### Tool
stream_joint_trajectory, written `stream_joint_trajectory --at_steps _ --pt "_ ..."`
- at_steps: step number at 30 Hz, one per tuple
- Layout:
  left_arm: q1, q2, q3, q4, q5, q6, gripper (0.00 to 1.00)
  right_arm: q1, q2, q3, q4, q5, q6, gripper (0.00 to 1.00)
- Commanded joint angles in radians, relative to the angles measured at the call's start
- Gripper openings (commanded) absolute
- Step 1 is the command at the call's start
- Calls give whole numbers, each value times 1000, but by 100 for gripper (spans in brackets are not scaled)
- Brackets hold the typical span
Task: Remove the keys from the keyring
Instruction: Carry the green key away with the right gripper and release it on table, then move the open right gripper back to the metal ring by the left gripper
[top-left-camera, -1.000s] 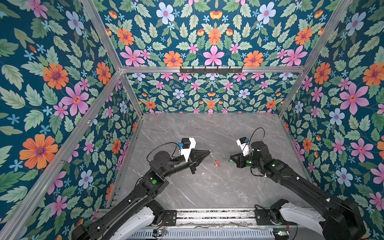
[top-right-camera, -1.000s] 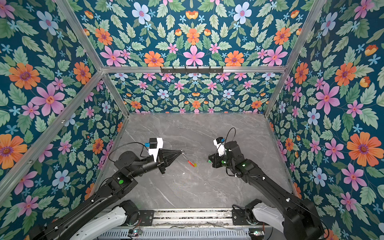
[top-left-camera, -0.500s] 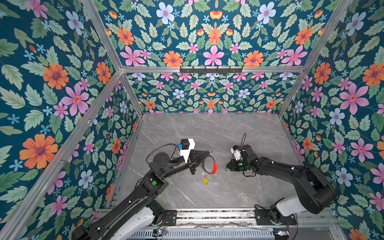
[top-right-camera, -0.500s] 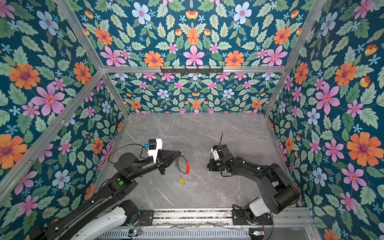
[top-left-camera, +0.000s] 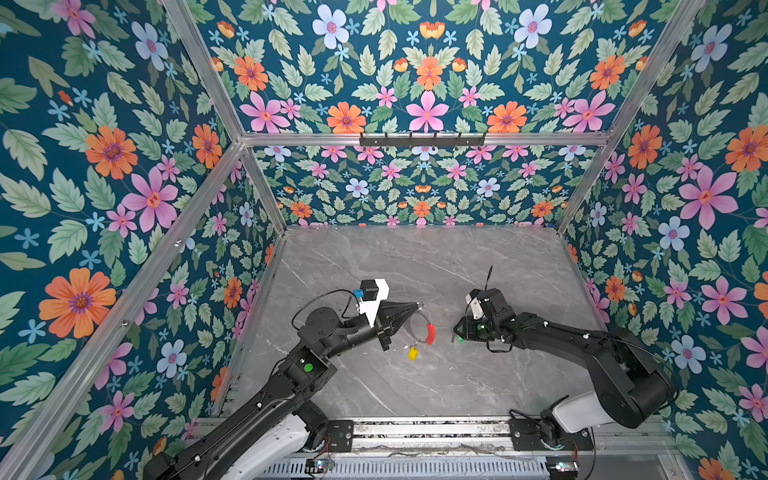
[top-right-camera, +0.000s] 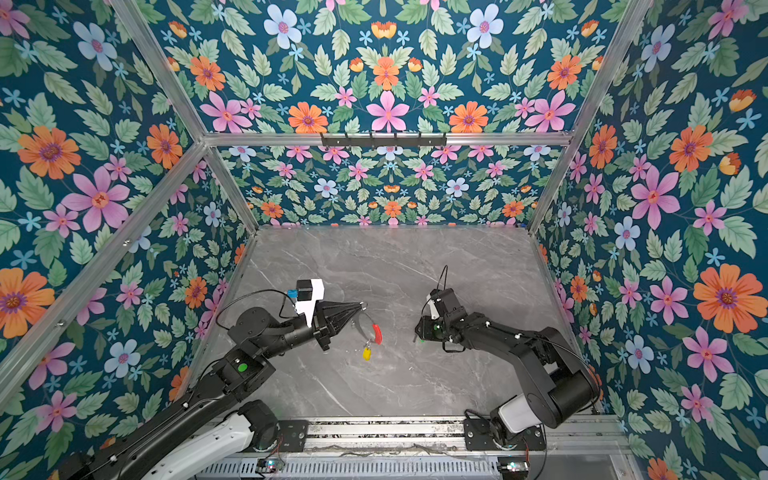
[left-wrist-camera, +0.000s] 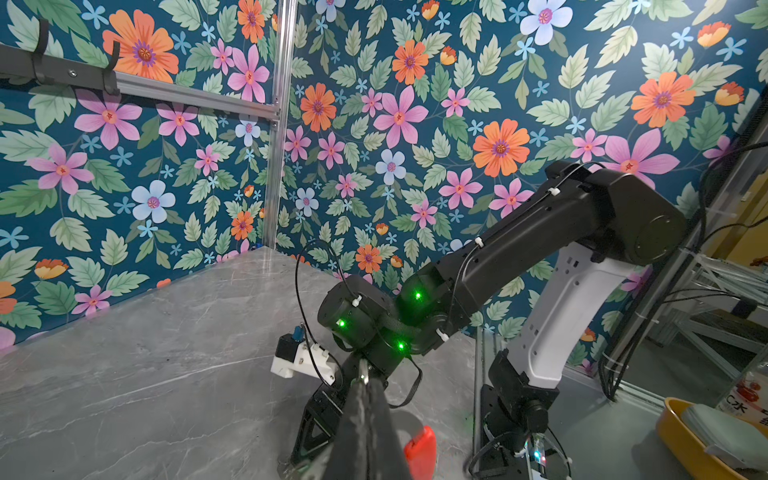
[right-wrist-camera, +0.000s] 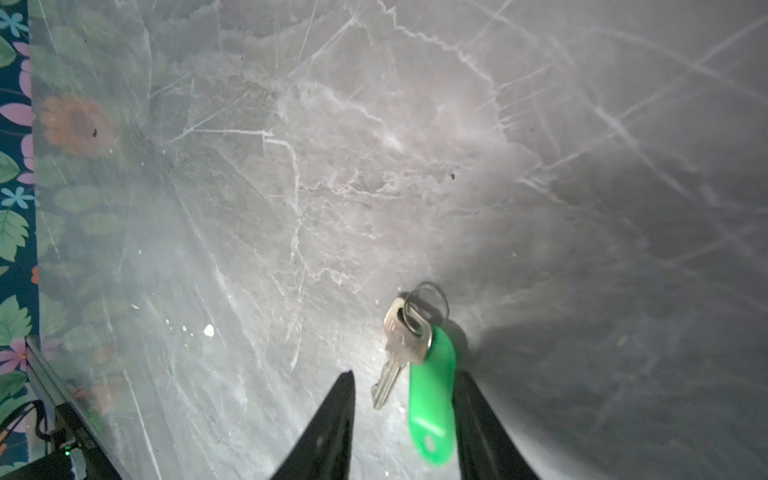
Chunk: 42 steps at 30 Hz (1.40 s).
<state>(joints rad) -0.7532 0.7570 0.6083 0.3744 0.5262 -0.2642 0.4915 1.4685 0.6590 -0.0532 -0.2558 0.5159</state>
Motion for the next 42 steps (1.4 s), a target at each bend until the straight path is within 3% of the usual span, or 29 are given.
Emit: stream_joint_trajectory --at_steps 1,9,21,27,32,40,42 --pt "1 -3 1 47 1 -11 0 0 -36 12 -50 66 9 44" --pt "0 3 2 46 -8 -17 0 1 -258 43 -138 103 -2 45" --pt "1 42 30 44 -9 -16 0 52 -635 81 107 -210 -77 49" --pt "1 57 36 55 -6 -18 0 183 -586 182 84 -264 -165 54" --pt "0 67 38 64 -3 -23 0 282 -498 245 27 -213 -250 54" --pt "1 78 44 67 0 -25 0 349 -423 279 -28 -137 -310 53" --pt "0 77 41 69 1 -25 0 349 -407 287 -53 -118 -322 47"
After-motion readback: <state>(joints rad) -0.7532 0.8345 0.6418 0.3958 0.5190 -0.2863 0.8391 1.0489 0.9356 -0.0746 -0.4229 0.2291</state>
